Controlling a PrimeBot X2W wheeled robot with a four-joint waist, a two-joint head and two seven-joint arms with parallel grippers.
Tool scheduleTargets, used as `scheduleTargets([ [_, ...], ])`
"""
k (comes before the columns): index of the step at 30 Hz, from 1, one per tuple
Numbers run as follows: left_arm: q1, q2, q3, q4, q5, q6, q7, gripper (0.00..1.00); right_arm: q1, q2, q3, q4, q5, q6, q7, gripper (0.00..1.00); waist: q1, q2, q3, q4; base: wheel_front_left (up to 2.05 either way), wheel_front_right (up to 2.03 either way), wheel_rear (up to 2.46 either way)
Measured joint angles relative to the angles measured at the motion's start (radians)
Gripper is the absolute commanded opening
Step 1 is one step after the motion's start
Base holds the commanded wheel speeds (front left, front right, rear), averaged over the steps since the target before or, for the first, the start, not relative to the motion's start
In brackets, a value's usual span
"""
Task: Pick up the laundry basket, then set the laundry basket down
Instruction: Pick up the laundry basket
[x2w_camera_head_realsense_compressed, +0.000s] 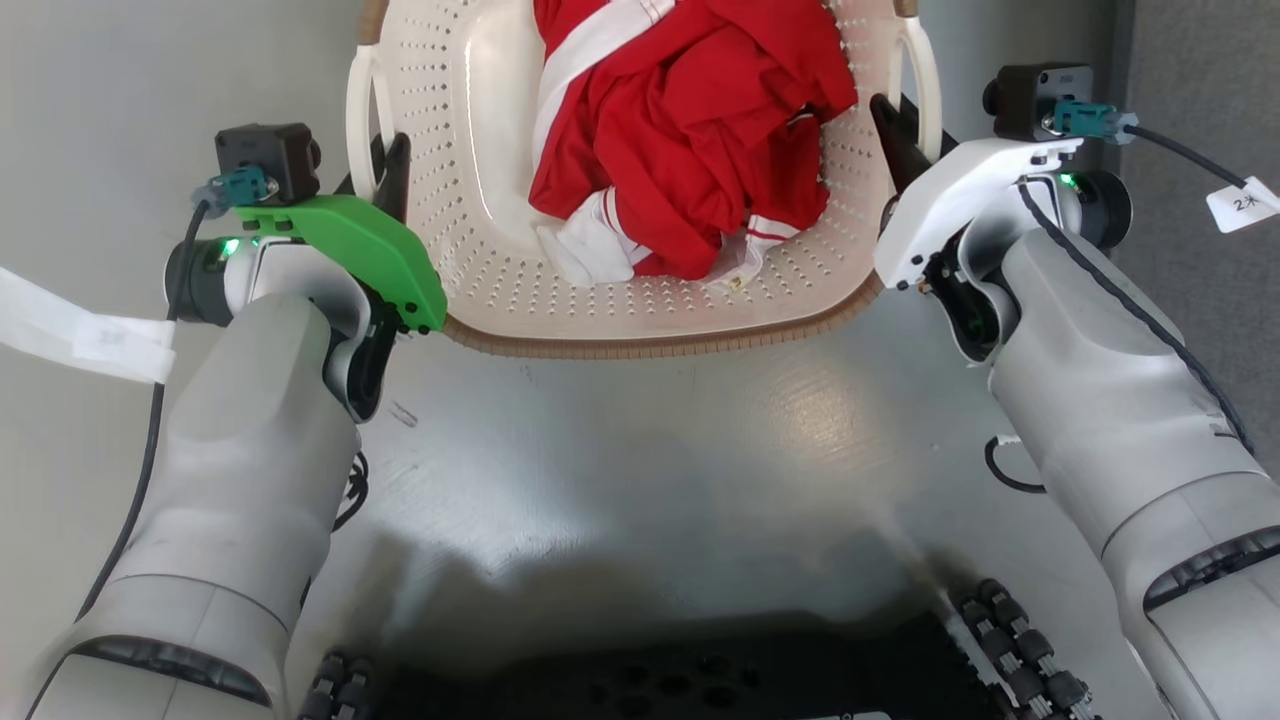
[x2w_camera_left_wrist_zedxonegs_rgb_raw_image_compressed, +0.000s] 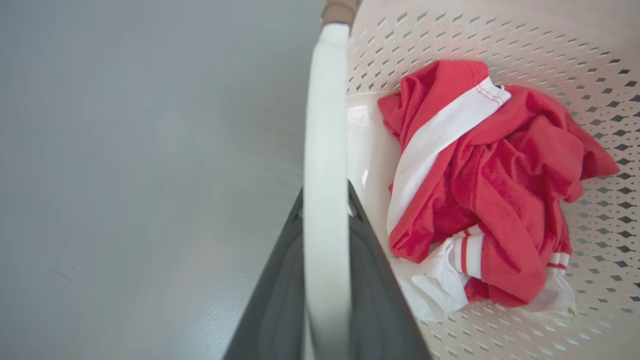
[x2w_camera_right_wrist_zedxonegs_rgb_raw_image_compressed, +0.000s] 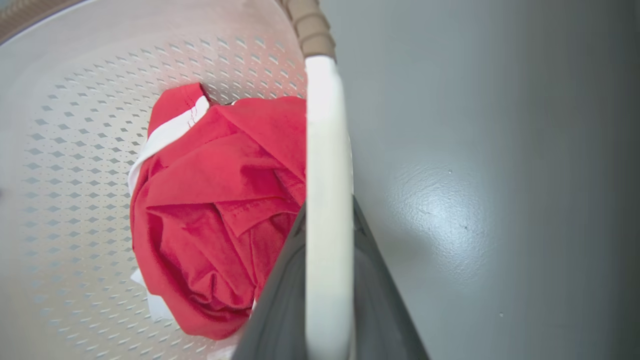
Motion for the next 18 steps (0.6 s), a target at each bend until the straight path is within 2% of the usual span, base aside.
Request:
scheduleTargets([
  [9, 0.048, 0.002, -0.081, 0.024, -0.035, 0.000, 0.006, 0.00, 0.062, -0.005, 0.061, 0.007, 0.078, -0.001, -0.003, 0.00, 0.0000, 0.0000, -0.085, -0.005, 0.00, 0.00, 0.00],
  [18, 0.117, 0.003, -0.104, 0.056, -0.096, 0.000, 0.032, 0.00, 0.123, -0.003, 0.124, 0.007, 0.155, -0.001, 0.015, 0.00, 0.0000, 0.0000, -0.201, -0.016, 0.00, 0.00, 0.00],
])
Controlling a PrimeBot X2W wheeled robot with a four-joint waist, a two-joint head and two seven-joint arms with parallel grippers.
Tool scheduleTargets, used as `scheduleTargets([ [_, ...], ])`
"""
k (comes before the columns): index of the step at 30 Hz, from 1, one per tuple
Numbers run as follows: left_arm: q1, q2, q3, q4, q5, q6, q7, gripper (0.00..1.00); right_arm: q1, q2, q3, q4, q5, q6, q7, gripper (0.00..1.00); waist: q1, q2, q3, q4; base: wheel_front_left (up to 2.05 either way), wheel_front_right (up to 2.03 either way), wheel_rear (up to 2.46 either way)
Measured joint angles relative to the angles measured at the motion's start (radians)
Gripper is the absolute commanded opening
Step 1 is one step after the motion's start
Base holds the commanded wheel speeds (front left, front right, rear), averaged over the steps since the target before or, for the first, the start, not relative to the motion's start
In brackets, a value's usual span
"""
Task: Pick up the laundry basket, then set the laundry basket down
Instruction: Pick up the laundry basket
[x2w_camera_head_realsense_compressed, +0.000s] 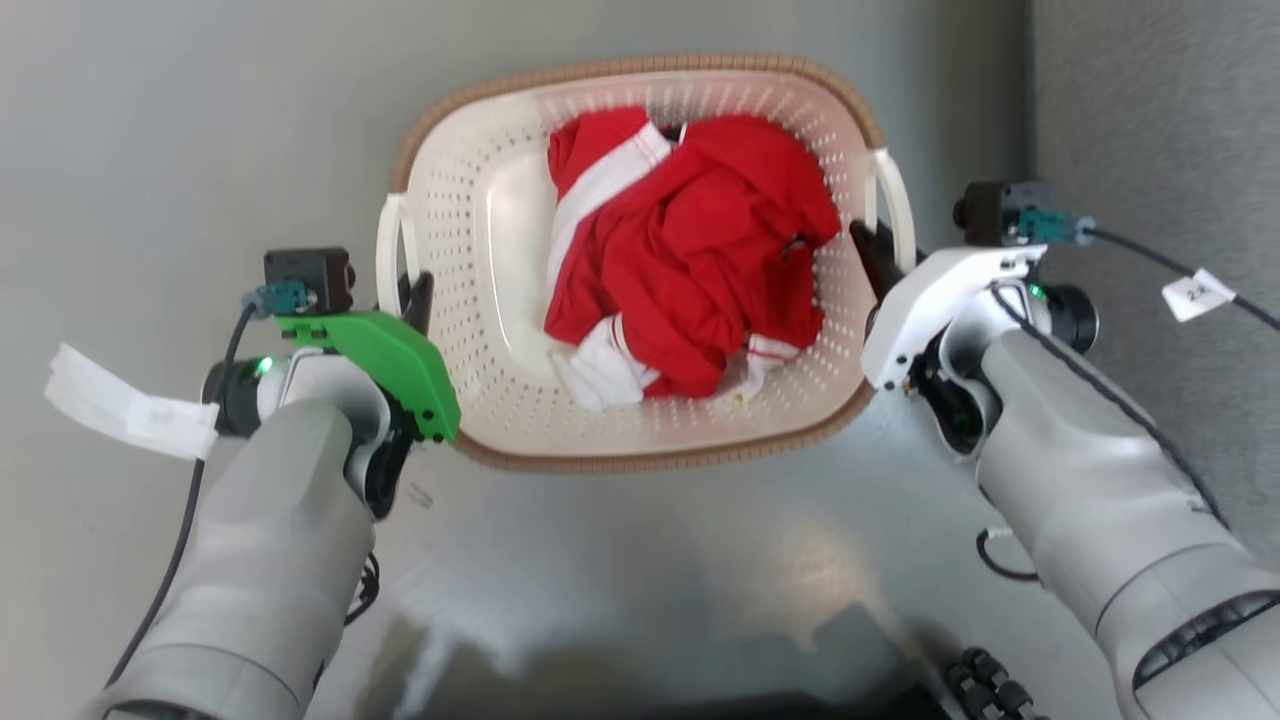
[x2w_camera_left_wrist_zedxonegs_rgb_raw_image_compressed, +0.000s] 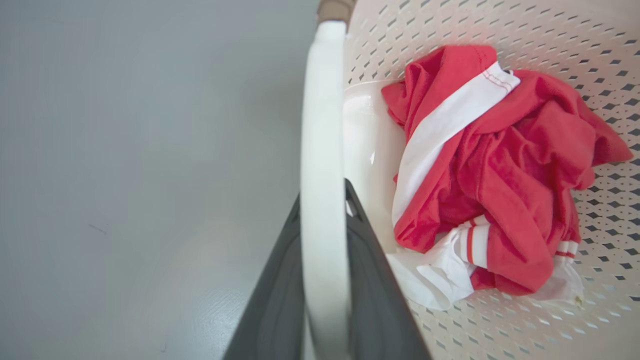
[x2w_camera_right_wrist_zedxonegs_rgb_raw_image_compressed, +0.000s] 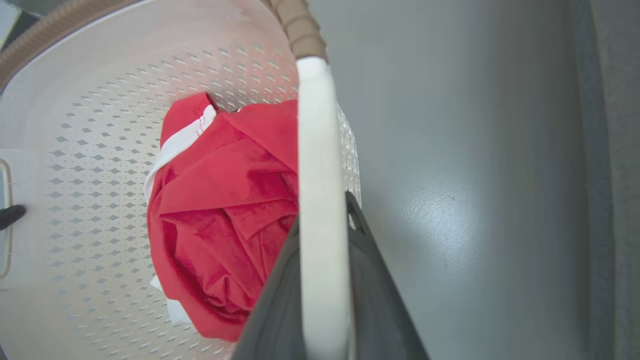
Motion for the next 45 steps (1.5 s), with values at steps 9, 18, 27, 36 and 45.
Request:
scheduleTargets([
  [9, 0.066, 0.002, -0.037, 0.009, -0.026, 0.000, 0.028, 0.00, 0.080, -0.001, 0.059, -0.006, 0.074, -0.007, 0.034, 0.00, 0.0000, 0.0000, -0.111, -0.014, 0.00, 0.00, 0.00],
  [18, 0.158, 0.001, -0.054, 0.035, -0.084, 0.000, 0.053, 0.00, 0.156, 0.000, 0.120, -0.011, 0.137, -0.007, 0.079, 0.00, 0.0000, 0.0000, -0.240, -0.030, 0.00, 0.00, 0.00],
  [27, 0.248, 0.001, -0.076, 0.034, -0.142, 0.000, 0.091, 0.00, 0.224, 0.002, 0.166, 0.004, 0.181, -0.007, 0.120, 0.00, 0.0000, 0.0000, -0.370, -0.041, 0.00, 0.00, 0.00],
  [36, 0.333, 0.001, -0.103, 0.040, -0.182, 0.000, 0.125, 0.00, 0.305, 0.004, 0.210, 0.014, 0.219, -0.007, 0.164, 0.00, -0.0001, 0.0000, -0.500, -0.044, 0.00, 0.00, 0.00],
  [45, 0.345, 0.002, -0.107, 0.043, -0.202, 0.000, 0.146, 0.00, 0.315, 0.003, 0.230, 0.015, 0.242, -0.008, 0.183, 0.00, -0.0001, 0.0000, -0.590, -0.050, 0.00, 0.00, 0.00],
])
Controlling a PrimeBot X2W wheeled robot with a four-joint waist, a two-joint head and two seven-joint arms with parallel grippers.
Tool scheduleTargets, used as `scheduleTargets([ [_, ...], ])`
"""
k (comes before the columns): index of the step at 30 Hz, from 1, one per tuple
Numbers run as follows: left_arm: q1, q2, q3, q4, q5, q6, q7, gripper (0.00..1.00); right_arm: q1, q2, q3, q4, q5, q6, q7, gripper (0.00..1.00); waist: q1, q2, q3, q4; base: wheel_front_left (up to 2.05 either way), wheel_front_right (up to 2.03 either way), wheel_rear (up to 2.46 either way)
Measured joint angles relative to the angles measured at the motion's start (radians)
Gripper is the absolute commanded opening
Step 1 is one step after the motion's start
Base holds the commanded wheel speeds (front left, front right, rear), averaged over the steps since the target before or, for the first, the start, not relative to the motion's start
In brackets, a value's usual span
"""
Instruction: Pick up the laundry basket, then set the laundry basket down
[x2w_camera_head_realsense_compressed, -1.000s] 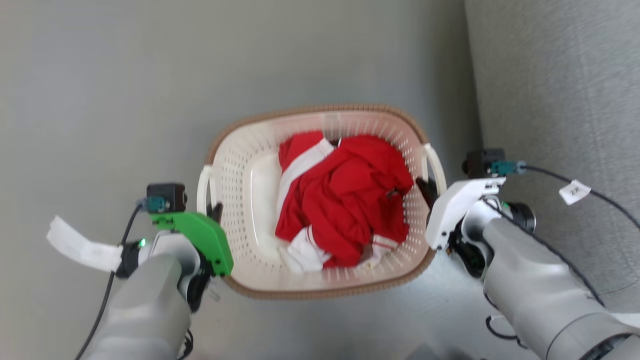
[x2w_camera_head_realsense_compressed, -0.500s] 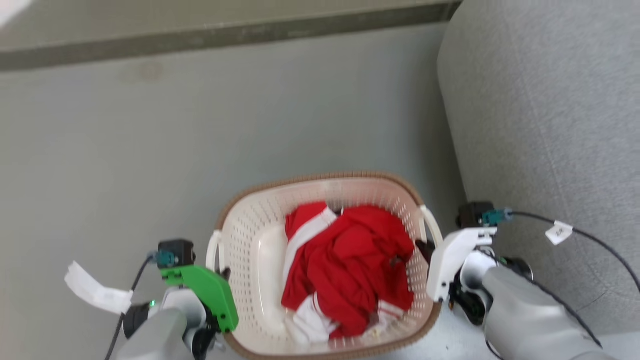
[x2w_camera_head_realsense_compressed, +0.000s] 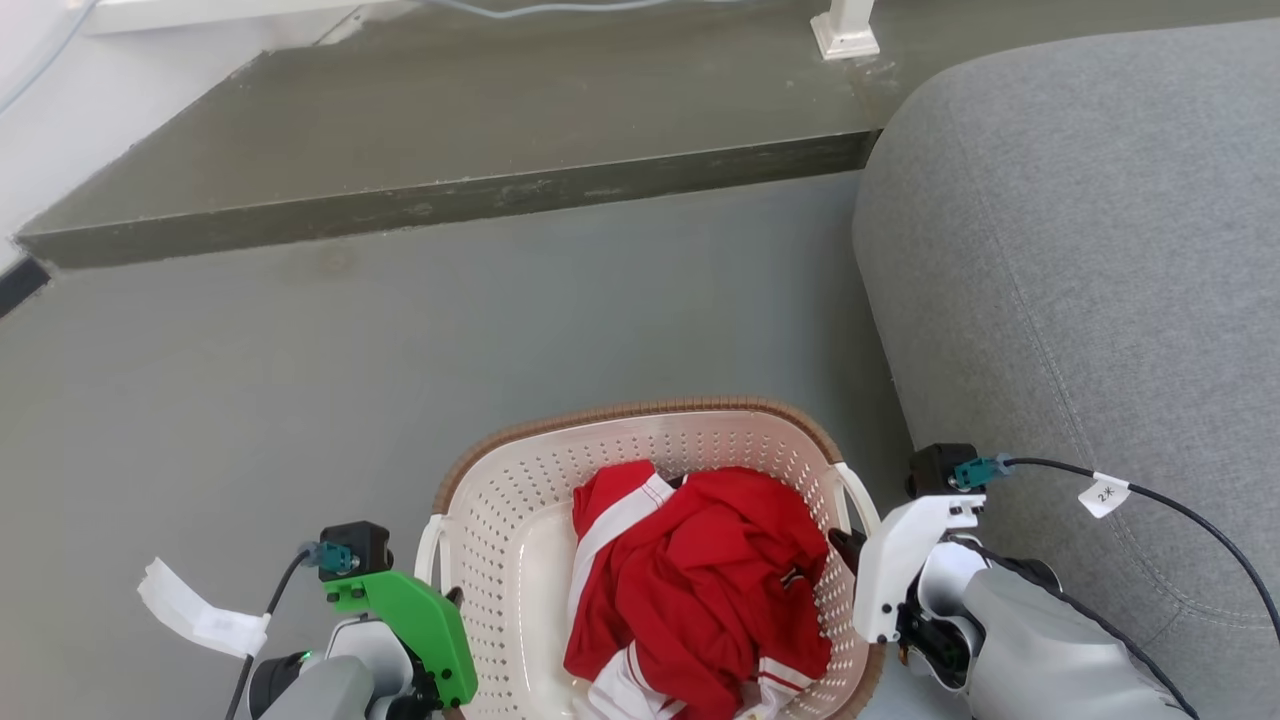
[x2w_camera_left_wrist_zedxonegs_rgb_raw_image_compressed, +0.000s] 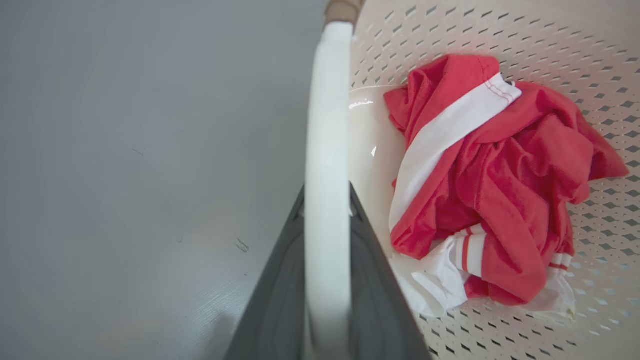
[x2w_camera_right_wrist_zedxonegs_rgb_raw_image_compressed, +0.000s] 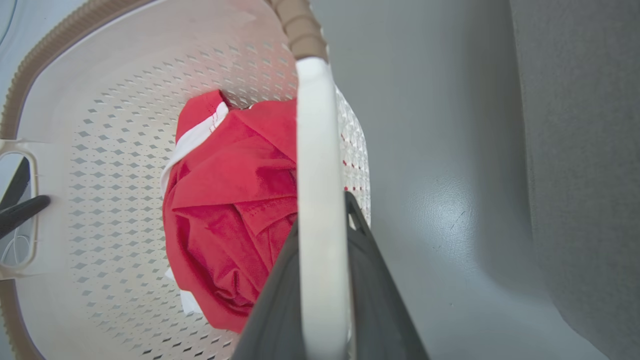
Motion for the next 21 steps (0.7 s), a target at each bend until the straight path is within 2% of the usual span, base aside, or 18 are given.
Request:
scheduleTargets([
  [21, -0.002, 0.000, -0.022, 0.007, -0.023, 0.000, 0.011, 0.00, -0.009, -0.001, 0.036, 0.016, 0.026, 0.000, 0.007, 0.00, 0.0000, 0.0000, 0.000, -0.003, 0.00, 0.00, 0.00],
])
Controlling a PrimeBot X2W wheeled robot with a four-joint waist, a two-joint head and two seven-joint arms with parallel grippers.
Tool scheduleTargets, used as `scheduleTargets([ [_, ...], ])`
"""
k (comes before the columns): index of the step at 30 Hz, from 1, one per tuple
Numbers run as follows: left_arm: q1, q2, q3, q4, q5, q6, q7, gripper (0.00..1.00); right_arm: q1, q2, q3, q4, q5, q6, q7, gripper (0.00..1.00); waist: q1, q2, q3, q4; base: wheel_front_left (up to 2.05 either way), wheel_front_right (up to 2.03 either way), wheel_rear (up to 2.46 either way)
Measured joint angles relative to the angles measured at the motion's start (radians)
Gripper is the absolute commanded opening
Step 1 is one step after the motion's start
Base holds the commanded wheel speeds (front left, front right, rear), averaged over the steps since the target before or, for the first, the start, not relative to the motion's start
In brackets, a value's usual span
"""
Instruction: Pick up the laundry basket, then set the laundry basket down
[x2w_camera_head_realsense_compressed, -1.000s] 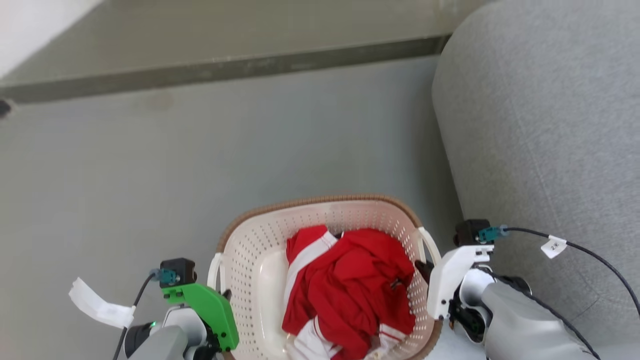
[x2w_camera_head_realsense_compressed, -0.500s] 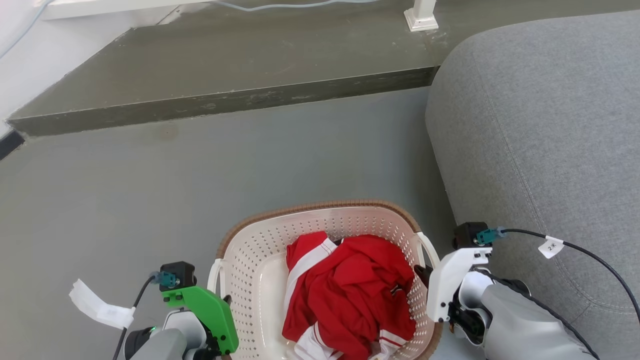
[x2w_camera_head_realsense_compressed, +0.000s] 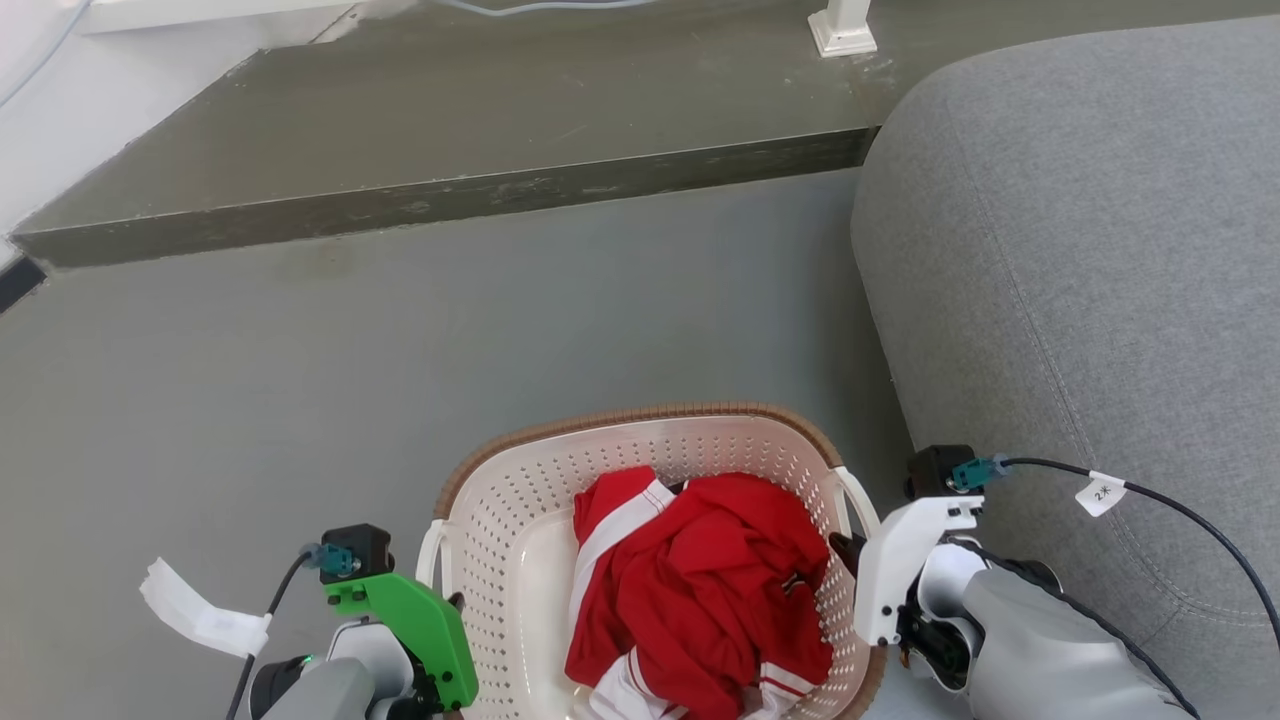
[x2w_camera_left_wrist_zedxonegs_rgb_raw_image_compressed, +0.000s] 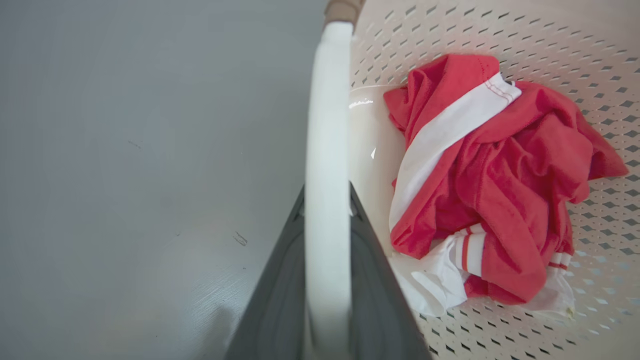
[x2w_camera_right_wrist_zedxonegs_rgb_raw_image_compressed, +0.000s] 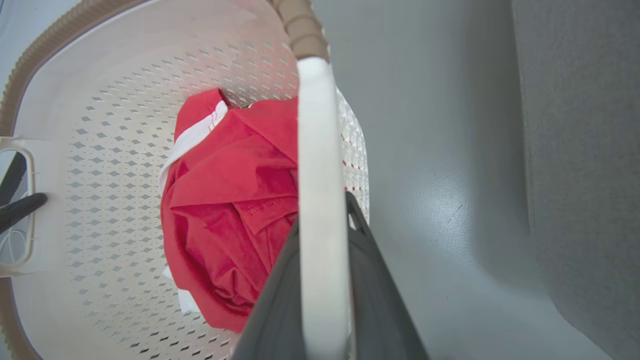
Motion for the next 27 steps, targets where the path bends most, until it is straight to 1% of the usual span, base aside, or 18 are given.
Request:
scheduleTargets([
  [19, -0.001, 0.000, -0.012, 0.009, -0.021, 0.000, -0.004, 0.00, -0.011, 0.001, 0.029, 0.011, 0.029, 0.000, -0.003, 0.00, 0.0000, 0.0000, 0.005, -0.002, 0.00, 0.00, 0.00],
  [27, -0.015, -0.001, -0.016, 0.018, -0.028, 0.000, -0.015, 0.00, -0.028, 0.004, 0.036, 0.020, 0.034, 0.000, -0.009, 0.00, 0.0000, 0.0000, 0.023, -0.002, 0.00, 0.00, 0.00],
])
